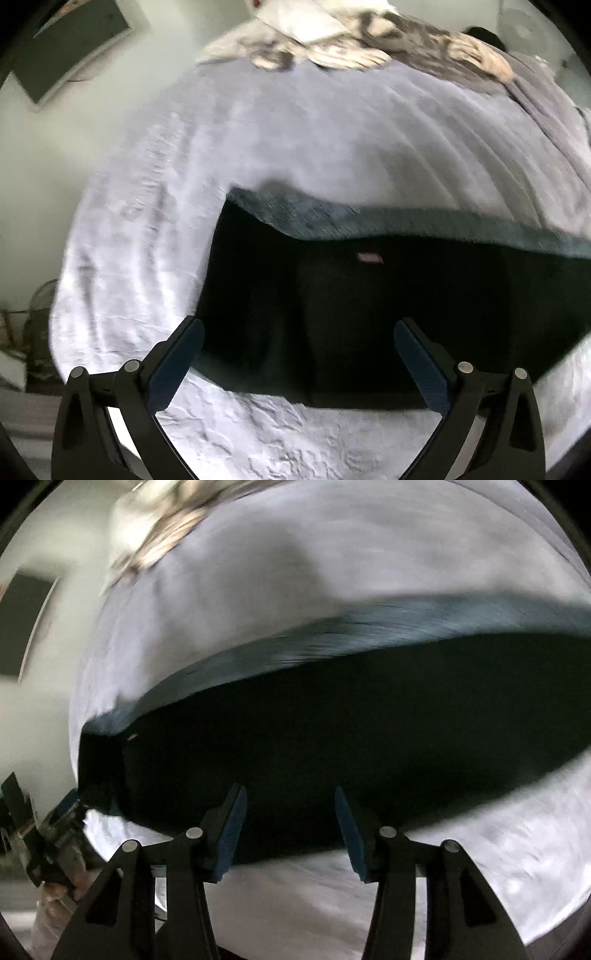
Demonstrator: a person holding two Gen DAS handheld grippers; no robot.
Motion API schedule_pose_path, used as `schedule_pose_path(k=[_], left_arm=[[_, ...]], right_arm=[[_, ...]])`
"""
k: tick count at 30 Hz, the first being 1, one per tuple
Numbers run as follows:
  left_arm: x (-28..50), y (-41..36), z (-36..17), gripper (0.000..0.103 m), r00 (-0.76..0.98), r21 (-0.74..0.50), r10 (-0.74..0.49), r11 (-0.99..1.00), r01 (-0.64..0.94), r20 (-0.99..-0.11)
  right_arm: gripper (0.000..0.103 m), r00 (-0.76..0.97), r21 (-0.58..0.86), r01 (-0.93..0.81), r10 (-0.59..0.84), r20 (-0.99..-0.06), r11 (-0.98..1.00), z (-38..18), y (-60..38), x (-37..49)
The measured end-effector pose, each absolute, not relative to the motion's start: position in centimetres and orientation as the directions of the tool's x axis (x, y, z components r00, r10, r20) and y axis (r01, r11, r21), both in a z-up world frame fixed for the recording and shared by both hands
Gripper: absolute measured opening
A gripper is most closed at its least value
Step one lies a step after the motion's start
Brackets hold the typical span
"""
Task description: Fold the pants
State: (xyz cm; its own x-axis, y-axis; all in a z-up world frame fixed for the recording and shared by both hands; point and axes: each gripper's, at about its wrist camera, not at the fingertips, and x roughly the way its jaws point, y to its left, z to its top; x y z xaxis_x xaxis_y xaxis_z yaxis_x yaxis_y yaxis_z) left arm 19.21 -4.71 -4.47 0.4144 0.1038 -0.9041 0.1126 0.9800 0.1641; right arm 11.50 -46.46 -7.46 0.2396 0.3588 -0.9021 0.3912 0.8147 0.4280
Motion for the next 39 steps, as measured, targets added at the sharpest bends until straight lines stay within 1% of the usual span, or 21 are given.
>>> schedule_pose_path(k=[2, 4, 6, 9, 11, 13, 16, 18, 20, 22, 23, 24, 25, 29, 34, 36, 38, 39], left_arm=[[19.8, -4.5, -4.0, 0.103, 0.415, 0.18, 0.142, 0.982, 0.054, -0.899], [20.2, -4.4, -3.6, 0.103, 0.423, 0.223, 0.198, 0.975, 0.01, -0.884], [20.5, -4.8, -3.1, 0.103, 0.434, 0.246, 0.222, 0.969, -0.003, -0.873], [20.2, -7.5, -2.7, 0.103, 0.427, 0.203, 0.164, 0.978, 0.047, -0.889], [19.8, -11.6, -3.5, 0.103, 0.384, 0.129, 0.07, 0.983, 0.131, -0.921], [19.2, -15.8, -4.7, 0.103, 0.337, 0.076, 0.004, 0.977, 0.2, -0.941], [18.2, -23.4, -7.4, 0.103, 0.268, 0.019, -0.064, 0.955, 0.296, -0.961], [17.6, -27.5, -9.2, 0.103, 0.219, -0.024, -0.101, 0.944, 0.329, -0.97], [17.3, -30.4, -10.8, 0.103, 0.179, -0.053, -0.12, 0.938, 0.342, -0.977], [17.0, -32.0, -12.2, 0.103, 0.148, -0.048, -0.105, 0.937, 0.347, -0.983], [16.9, -32.5, -12.6, 0.103, 0.137, -0.042, -0.095, 0.936, 0.349, -0.986], [16.7, -32.8, -13.2, 0.103, 0.124, -0.03, -0.078, 0.937, 0.349, -0.989], [16.5, -33.0, -13.9, 0.103, 0.112, -0.015, -0.058, 0.937, 0.349, -0.992], [15.9, -33.2, -14.4, 0.103, 0.131, 0.011, -0.039, 0.934, 0.358, -0.991], [15.8, -34.2, -14.0, 0.103, 0.117, 0.048, 0.005, 0.929, 0.368, -0.993], [16.0, -34.8, -12.4, 0.103, 0.143, 0.048, -0.006, 0.929, 0.367, -0.99], [16.4, -35.2, -11.0, 0.103, 0.177, 0.033, -0.035, 0.929, 0.368, -0.984], [16.9, -35.7, -10.2, 0.103, 0.205, 0.034, -0.046, 0.929, 0.369, -0.978]], right_arm=[[0.054, 0.261, 0.415, 0.464, 0.327, -0.908, 0.782, -7.6, -50.6, 9.1], [0.054, 0.281, 0.4, 0.542, 0.29, -0.915, 0.739, -7.9, -55.3, 6.7], [0.054, 0.305, 0.389, 0.604, 0.249, -0.919, 0.695, -8.1, -58.7, 4.6], [0.054, 0.356, 0.386, 0.721, 0.17, -0.919, 0.576, -8.6, -65.6, 1.1], [0.054, 0.393, 0.41, 0.772, 0.143, -0.908, 0.486, -9.3, -69.2, -0.6], [0.054, 0.425, 0.436, 0.812, 0.118, -0.897, 0.388, -10.2, -72.9, -2.0], [0.054, 0.462, 0.47, 0.83, 0.102, -0.881, 0.3, -11.6, -76.6, -2.9], [0.054, 0.481, 0.491, 0.829, 0.106, -0.87, 0.269, -12.6, -78.1, -2.9], [0.054, 0.493, 0.508, 0.824, 0.123, -0.861, 0.253, -13.7, -79.6, -2.6], [0.052, 0.501, 0.523, 0.814, 0.152, -0.852, 0.253, -14.5, -79.8, -1.9], [0.027, 0.501, 0.529, 0.809, 0.17, -0.849, 0.258, -14.7, -80.1, -1.9], [0.009, 0.502, 0.536, 0.798, 0.187, -0.844, 0.275, -14.8, -80.2, -1.7], [0.008, 0.497, 0.534, 0.794, 0.195, -0.846, 0.291, -14.8, -80.2, -1.6], [0.007, 0.447, 0.488, 0.792, 0.197, -0.873, 0.367, -15.1, -80.0, -2.1], [0.008, 0.445, 0.486, 0.798, 0.195, -0.874, 0.357, -15.4, -79.9, -3.2], [0.02, 0.417, 0.448, 0.81, 0.164, -0.894, 0.379, -14.3, -79.7, -3.5], [0.021, 0.409, 0.428, 0.799, 0.138, -0.902, 0.423, -12.9, -79.2, -3.1], [0.021, 0.426, 0.44, 0.779, 0.138, -0.894, 0.447, -12.2, -78.9, -2.8]])
